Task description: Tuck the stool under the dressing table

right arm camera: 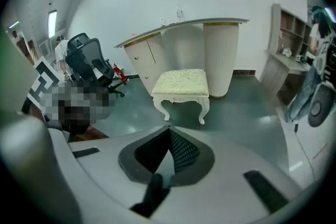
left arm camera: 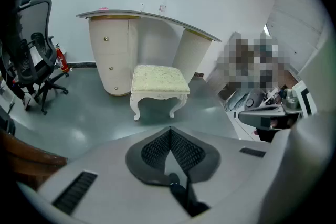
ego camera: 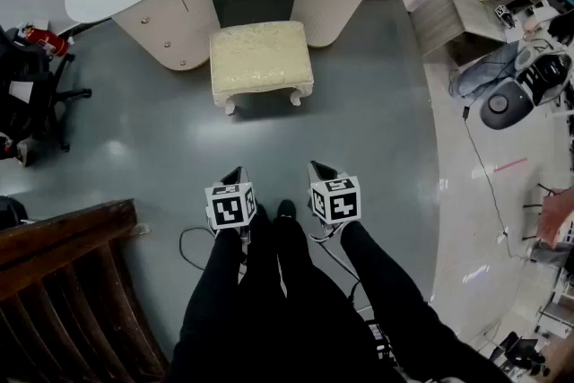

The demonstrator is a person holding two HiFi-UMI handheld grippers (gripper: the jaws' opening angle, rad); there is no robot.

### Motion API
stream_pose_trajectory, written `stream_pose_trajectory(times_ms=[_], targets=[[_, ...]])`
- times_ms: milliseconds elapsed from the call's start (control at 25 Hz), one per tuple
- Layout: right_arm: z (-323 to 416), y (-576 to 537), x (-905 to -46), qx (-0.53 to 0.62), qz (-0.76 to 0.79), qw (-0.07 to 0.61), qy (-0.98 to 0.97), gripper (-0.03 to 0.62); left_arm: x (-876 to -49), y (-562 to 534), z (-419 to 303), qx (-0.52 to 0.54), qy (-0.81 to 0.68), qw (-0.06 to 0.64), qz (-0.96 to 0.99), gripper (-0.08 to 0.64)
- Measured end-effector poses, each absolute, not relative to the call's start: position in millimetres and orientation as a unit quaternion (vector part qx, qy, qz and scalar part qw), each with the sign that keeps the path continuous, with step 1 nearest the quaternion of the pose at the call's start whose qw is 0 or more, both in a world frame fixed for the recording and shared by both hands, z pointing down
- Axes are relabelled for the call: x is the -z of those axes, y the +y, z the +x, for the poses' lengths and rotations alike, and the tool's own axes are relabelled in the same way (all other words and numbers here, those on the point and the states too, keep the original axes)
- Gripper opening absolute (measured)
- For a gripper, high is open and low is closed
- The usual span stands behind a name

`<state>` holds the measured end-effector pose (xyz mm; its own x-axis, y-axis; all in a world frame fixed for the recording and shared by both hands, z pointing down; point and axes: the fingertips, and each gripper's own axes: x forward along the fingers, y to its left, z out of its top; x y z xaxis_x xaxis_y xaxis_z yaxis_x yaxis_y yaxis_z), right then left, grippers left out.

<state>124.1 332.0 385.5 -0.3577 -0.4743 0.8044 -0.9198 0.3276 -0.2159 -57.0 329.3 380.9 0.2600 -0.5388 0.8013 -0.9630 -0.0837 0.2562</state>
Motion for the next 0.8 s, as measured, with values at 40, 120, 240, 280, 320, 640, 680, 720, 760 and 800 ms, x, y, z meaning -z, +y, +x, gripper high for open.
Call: stream_pose_trajectory(times_ms=[40, 120, 240, 280, 320, 640, 680, 720, 760, 800], targets=[[125, 331, -386, -0.343, 0.465, 0.324, -0.749, 0.003, -382, 329, -56, -0.267, -0.547, 0.399, 0.686, 0.008], [126, 330, -388, -0.340, 0.463, 0.328, -0.750, 0.003, -383, 329, -55, -0.268, -0.547, 0.400, 0.685, 0.008], [128, 332, -390, -0.342, 0.460, 0.333, -0.749, 0.003, -382, 328, -53, -0.268, -0.545, 0.401, 0.686, 0.008], [128, 331, -391, -0.343, 0.460, 0.333, -0.748, 0.003, -382, 327, -52, -0.268, -0.545, 0.401, 0.686, 0.008], [128, 330, -391, -0.343, 0.460, 0.332, -0.749, 0.003, -382, 326, -52, -0.268, -0.545, 0.401, 0.686, 0.008], [131, 324, -392, -0.356, 0.461, 0.309, -0.752, 0.005, -385, 321, -57, -0.275, -0.557, 0.393, 0.678, 0.008], [133, 324, -392, -0.357, 0.462, 0.309, -0.751, 0.004, -384, 321, -58, -0.277, -0.559, 0.392, 0.676, 0.008], [136, 323, -392, -0.358, 0.464, 0.310, -0.749, 0.005, -383, 320, -59, -0.279, -0.563, 0.390, 0.673, 0.008], [139, 322, -391, -0.359, 0.467, 0.311, -0.746, 0.004, -381, 319, -61, -0.279, -0.567, 0.388, 0.671, 0.008], [143, 319, -389, -0.359, 0.470, 0.312, -0.743, 0.003, -379, 317, -64, -0.280, -0.571, 0.385, 0.668, 0.008]])
